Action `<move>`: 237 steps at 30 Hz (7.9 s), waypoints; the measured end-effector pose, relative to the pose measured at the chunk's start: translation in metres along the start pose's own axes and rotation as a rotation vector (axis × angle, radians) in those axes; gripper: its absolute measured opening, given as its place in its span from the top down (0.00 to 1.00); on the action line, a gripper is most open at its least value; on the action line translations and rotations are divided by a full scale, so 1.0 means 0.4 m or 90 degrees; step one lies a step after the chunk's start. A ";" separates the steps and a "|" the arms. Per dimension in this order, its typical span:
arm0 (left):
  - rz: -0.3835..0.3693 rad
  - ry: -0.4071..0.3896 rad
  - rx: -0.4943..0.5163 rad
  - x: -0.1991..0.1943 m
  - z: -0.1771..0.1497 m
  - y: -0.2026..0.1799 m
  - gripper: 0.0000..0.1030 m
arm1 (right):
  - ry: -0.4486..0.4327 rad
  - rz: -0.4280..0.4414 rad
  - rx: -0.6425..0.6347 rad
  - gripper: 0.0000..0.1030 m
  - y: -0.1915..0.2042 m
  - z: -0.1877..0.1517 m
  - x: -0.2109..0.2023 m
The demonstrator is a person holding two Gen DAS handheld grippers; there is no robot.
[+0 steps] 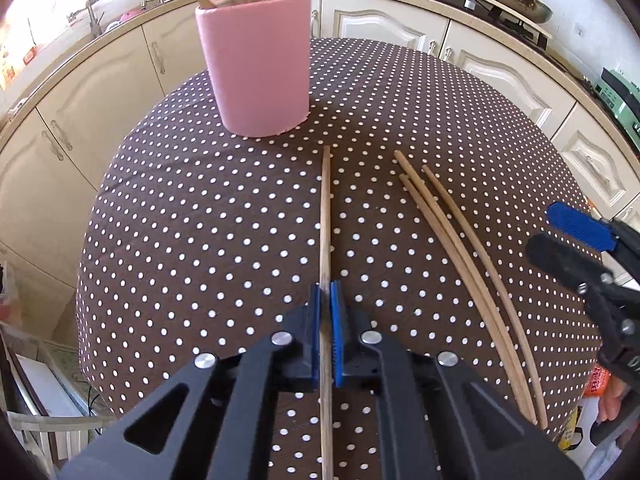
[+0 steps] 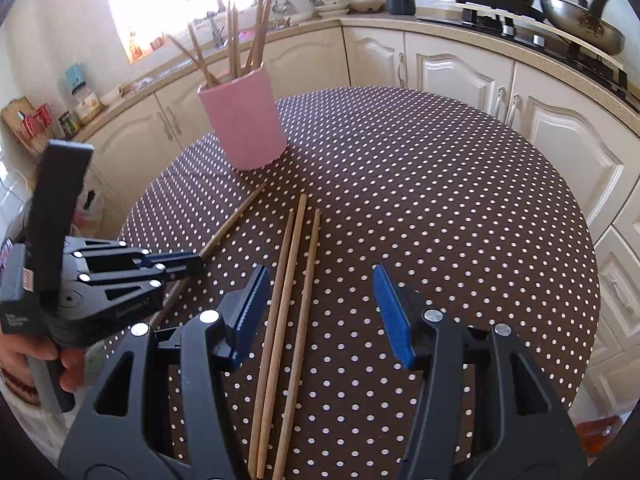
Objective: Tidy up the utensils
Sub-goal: 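Lower both tools over the remaining chopsticks and close the left tool on one, then close the right tool on a chopstick while the left tool holds its own, then lift both held chopsticks upright and carry them above the pink cup, then lower the chopsticks into the pink cup and open both tools, then withdraw both open tools from the cup and move over the last chopsticks, then lower both tools and close the left tool on a chopstick while the right grasps another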
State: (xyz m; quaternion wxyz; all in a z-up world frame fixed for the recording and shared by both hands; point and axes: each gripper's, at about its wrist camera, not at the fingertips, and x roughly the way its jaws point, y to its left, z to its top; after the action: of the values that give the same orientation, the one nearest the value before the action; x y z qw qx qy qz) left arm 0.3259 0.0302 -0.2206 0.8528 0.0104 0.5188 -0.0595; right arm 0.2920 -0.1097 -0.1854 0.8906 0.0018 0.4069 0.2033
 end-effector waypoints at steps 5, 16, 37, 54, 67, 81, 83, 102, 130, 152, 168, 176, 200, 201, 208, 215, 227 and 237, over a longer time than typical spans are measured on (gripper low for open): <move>-0.008 -0.008 -0.003 -0.012 -0.019 0.003 0.94 | 0.016 -0.013 -0.017 0.48 0.019 0.002 0.023; -0.045 -0.011 -0.018 -0.053 -0.066 0.038 0.94 | 0.062 0.006 -0.006 0.67 0.026 0.013 0.058; -0.015 0.011 0.016 -0.041 -0.030 0.001 0.94 | 0.208 -0.047 -0.122 0.91 0.065 0.054 0.159; -0.063 0.025 0.014 -0.036 0.003 0.051 0.94 | 0.189 0.022 -0.062 0.95 0.012 0.079 0.148; -0.084 -0.089 -0.014 -0.126 -0.039 0.080 0.95 | 0.062 0.062 -0.039 0.95 0.022 0.095 0.002; -0.081 -0.223 0.000 -0.283 -0.059 0.061 0.95 | -0.031 0.112 -0.005 0.95 0.021 0.110 -0.080; -0.076 -0.238 0.002 -0.298 -0.058 0.054 0.95 | -0.043 0.118 -0.003 0.95 0.027 0.110 -0.092; -0.102 -0.397 -0.045 -0.396 -0.010 0.081 0.95 | -0.171 0.149 -0.014 0.95 0.087 0.184 -0.196; -0.091 -0.725 -0.177 -0.409 0.302 0.234 0.95 | -0.311 0.138 -0.058 0.95 0.129 0.511 -0.159; -0.041 -0.660 -0.155 -0.249 0.301 0.234 0.94 | -0.238 0.110 -0.092 0.95 0.157 0.473 0.032; -0.049 -0.612 -0.138 -0.322 0.179 0.236 0.32 | -0.254 0.030 -0.053 0.71 0.158 0.410 0.021; -0.038 -0.592 -0.153 -0.398 0.128 0.264 0.29 | -0.276 -0.009 -0.059 0.55 0.192 0.371 -0.045; -0.047 -0.474 -0.030 -0.470 -0.015 0.059 0.27 | -0.211 -0.039 -0.067 0.55 0.160 0.198 -0.191; -0.046 -0.465 -0.027 -0.466 -0.017 0.048 0.27 | -0.205 -0.044 -0.062 0.55 0.150 0.187 -0.192; -0.059 -0.354 -0.010 -0.396 -0.011 -0.018 0.27 | -0.166 -0.052 -0.048 0.55 0.092 0.130 -0.179; -0.037 -0.144 0.017 -0.239 -0.003 -0.075 0.27 | -0.096 -0.058 -0.029 0.55 0.016 0.070 -0.115; -0.034 -0.061 0.054 -0.130 -0.043 -0.133 0.27 | -0.028 -0.021 0.029 0.54 -0.063 -0.030 -0.028; -0.027 -0.005 0.047 -0.067 -0.050 -0.134 0.27 | -0.030 0.010 0.070 0.51 -0.108 -0.058 -0.039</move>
State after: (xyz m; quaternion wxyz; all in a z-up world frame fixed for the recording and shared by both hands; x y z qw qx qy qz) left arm 0.2900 -0.0190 -0.2038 0.8522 0.0303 0.5133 -0.0968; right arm 0.2817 -0.1589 -0.1969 0.8967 0.0588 0.3965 0.1877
